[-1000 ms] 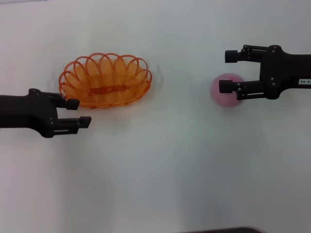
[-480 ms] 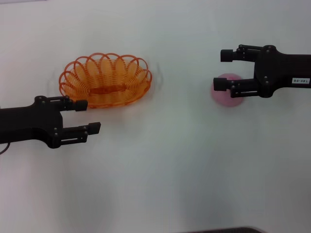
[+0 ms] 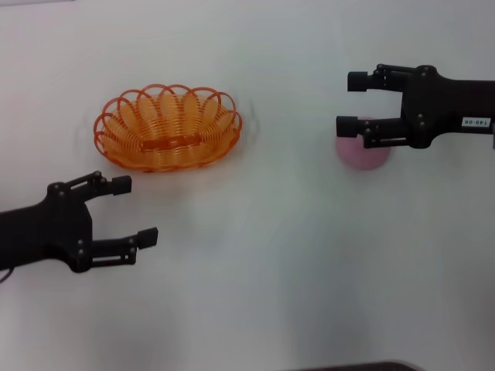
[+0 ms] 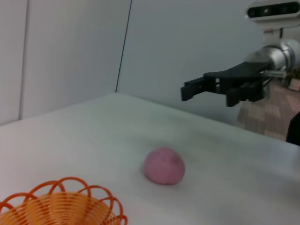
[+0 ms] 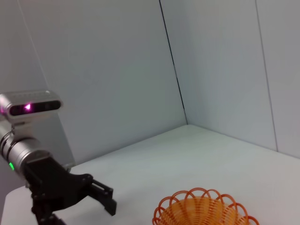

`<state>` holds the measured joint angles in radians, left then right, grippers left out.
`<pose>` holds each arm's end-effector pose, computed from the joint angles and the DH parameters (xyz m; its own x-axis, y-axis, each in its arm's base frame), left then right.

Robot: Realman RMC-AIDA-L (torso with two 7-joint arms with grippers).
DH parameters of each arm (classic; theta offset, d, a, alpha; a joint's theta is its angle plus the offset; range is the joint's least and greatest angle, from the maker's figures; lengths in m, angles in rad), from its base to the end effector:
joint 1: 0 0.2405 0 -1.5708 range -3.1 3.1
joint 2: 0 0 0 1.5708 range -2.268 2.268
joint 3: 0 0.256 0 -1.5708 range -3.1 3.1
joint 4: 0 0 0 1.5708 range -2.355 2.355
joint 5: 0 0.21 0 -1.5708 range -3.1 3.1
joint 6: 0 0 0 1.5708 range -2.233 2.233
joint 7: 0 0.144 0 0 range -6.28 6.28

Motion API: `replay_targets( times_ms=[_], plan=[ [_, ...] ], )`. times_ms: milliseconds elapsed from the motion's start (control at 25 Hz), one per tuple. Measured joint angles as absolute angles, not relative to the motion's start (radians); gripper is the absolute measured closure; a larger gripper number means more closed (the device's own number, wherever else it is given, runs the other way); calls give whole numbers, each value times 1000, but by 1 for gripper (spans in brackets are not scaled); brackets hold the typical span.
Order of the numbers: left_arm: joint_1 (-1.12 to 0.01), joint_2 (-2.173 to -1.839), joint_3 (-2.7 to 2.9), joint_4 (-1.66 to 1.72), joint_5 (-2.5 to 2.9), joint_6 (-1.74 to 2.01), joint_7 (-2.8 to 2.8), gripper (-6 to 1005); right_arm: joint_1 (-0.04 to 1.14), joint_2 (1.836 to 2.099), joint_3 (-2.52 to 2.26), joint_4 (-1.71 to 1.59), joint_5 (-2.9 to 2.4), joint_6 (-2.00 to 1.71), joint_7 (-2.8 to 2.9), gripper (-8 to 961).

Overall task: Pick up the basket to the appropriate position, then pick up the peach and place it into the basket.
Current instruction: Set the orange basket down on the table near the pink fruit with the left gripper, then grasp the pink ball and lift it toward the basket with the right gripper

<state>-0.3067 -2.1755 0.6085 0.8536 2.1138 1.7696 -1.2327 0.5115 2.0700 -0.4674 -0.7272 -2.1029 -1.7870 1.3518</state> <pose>-0.2943 0.2505 -0.0010 0.8217 0.2958 0.4872 0.4045 -0.9048 -0.1330 0.2690 0.3091 0.0348 0.7691 -0.2951 -0.5669 -0.4280 -0.8966 -0.1140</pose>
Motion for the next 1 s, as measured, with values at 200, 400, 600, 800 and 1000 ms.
replay_targets(
  times_ms=[200, 400, 600, 800, 1000],
  plan=[
    [-293, -2175, 551, 773, 2114, 1781, -1118, 75, 507, 2065, -456, -727, -2062, -1769, 1352, 82],
    [-286, -2176, 540, 745, 2119, 1772, -1079, 76, 500, 2066, -444, -727, -2042, -1749, 1354, 83],
    [-285, -2175, 532, 731, 2121, 1766, -1077, 77, 502, 2064, -440, -734, -2041, -1749, 1365, 84],
    [-286, -2174, 530, 723, 2117, 1760, -1078, 77, 523, 2049, -444, -781, -2036, -1754, 1431, 85],
    [-288, -2173, 523, 722, 2116, 1762, -1082, 78, 540, 2047, -498, -926, -2035, -1757, 1572, 86]
  ],
)
